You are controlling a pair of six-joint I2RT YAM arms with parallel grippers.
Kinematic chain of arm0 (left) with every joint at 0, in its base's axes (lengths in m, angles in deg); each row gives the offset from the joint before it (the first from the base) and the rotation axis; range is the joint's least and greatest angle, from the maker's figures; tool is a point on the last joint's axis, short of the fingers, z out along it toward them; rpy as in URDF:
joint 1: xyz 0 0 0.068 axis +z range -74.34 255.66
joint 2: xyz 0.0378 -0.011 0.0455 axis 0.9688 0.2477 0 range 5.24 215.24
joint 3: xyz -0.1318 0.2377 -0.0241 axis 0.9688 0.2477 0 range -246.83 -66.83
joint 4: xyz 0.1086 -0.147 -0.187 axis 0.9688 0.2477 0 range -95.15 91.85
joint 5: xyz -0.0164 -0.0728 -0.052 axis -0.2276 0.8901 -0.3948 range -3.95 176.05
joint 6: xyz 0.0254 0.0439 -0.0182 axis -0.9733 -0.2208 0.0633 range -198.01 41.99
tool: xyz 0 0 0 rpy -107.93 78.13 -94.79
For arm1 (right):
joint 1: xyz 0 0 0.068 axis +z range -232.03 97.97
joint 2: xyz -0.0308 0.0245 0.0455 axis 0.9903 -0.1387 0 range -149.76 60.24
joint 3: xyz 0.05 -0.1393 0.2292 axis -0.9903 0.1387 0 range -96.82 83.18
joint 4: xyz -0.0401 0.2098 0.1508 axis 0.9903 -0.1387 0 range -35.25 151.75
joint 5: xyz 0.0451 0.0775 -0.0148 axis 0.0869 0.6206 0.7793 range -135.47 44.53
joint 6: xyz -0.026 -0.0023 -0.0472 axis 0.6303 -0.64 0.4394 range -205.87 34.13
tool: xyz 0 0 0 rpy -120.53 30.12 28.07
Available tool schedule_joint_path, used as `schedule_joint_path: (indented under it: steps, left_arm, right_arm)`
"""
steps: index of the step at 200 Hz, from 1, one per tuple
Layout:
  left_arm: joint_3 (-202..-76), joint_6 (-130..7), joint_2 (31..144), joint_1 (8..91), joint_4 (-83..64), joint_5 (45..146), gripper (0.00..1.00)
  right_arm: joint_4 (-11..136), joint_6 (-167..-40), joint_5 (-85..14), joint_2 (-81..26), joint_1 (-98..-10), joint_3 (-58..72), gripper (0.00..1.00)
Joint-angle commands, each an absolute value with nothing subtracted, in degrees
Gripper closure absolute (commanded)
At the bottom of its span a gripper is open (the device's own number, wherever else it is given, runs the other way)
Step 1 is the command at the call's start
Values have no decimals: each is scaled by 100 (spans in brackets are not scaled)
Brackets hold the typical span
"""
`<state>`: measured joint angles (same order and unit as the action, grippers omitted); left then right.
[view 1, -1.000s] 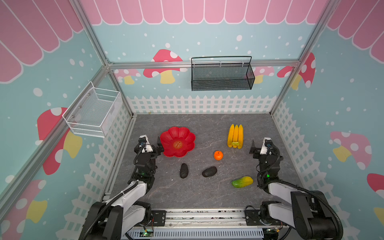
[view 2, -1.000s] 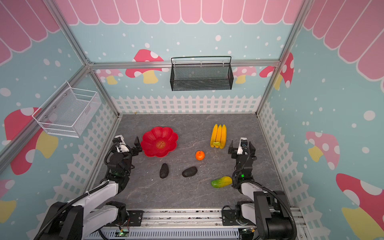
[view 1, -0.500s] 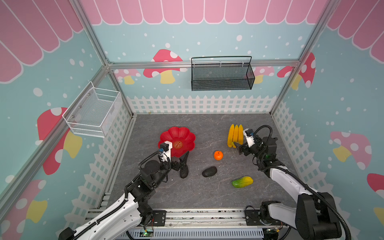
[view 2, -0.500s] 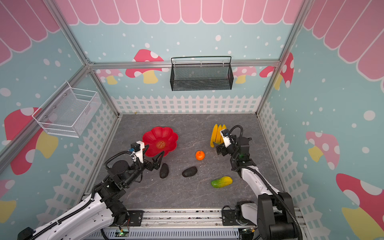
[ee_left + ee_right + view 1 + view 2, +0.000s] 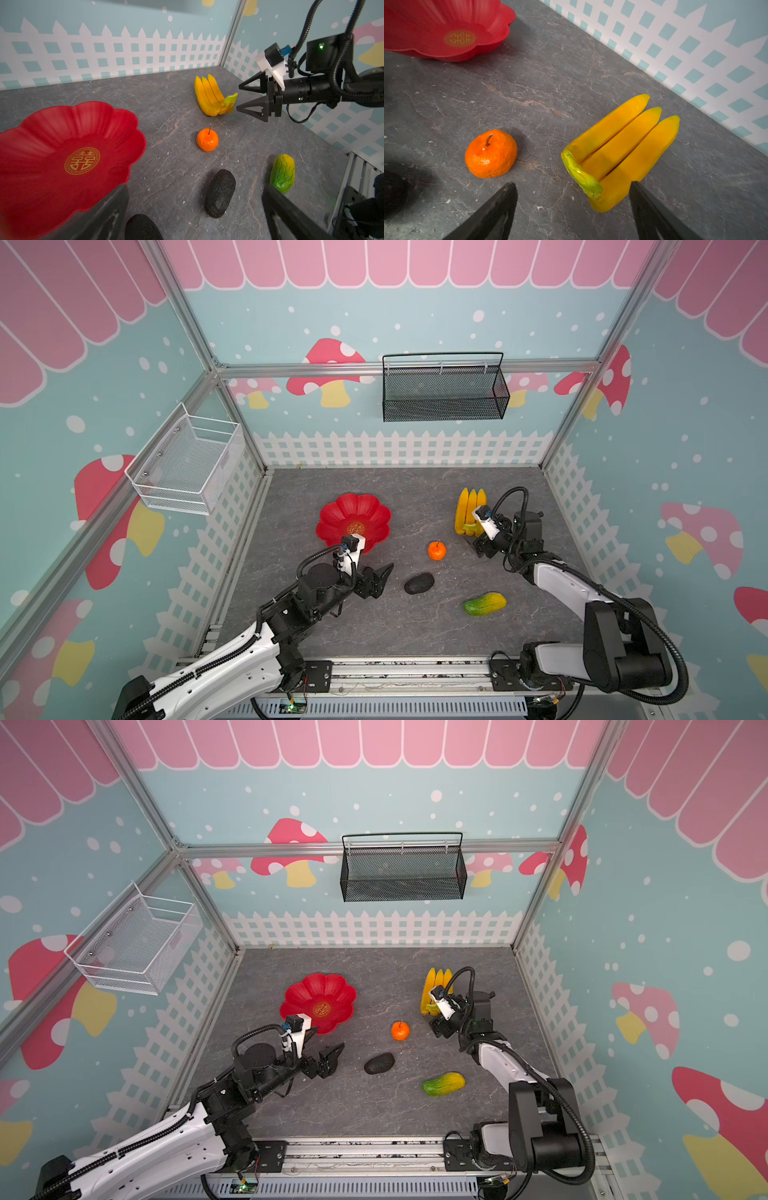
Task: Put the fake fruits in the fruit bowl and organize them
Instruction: 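Grasp the yellow banana bunch by its stem with the right gripper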
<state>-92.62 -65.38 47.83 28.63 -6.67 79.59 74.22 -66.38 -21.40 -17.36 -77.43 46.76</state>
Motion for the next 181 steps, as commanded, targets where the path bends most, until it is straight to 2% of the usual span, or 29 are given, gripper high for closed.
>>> schedule_joint_path:
  steps: [1,30,76,91,108,140,181]
  left_arm:
    - [-9526,-6593,4879,2653,-522,7749,0]
    - [-9570,-6590,5005,2534,-636,7578,0]
    - [-9510,-6526,4911,2503,-553,7301,0]
    - [-9456,-6541,4774,2503,-504,7194,0]
    - [-9404,-6566,4615,2503,-455,7054,0]
    - [-9405,-6604,4356,2499,-216,6804,0]
    - [-9556,-6553,3936,2503,284,6081,0]
  right_arm:
    - [7555,-6334,-2186,-2005,-7733,4391,13]
    - [7533,-6275,-2139,-2464,-7732,4095,15]
    - [7093,-6205,-1984,-3117,-7727,3679,35]
    - [7072,-6214,-1940,-3191,-7724,3677,39]
    - [7055,-6240,-1860,-3253,-7728,3656,48]
    - [7057,-6271,-1821,-3233,-7648,3553,71]
    - [7154,-6001,-1981,-2913,-6853,3420,97]
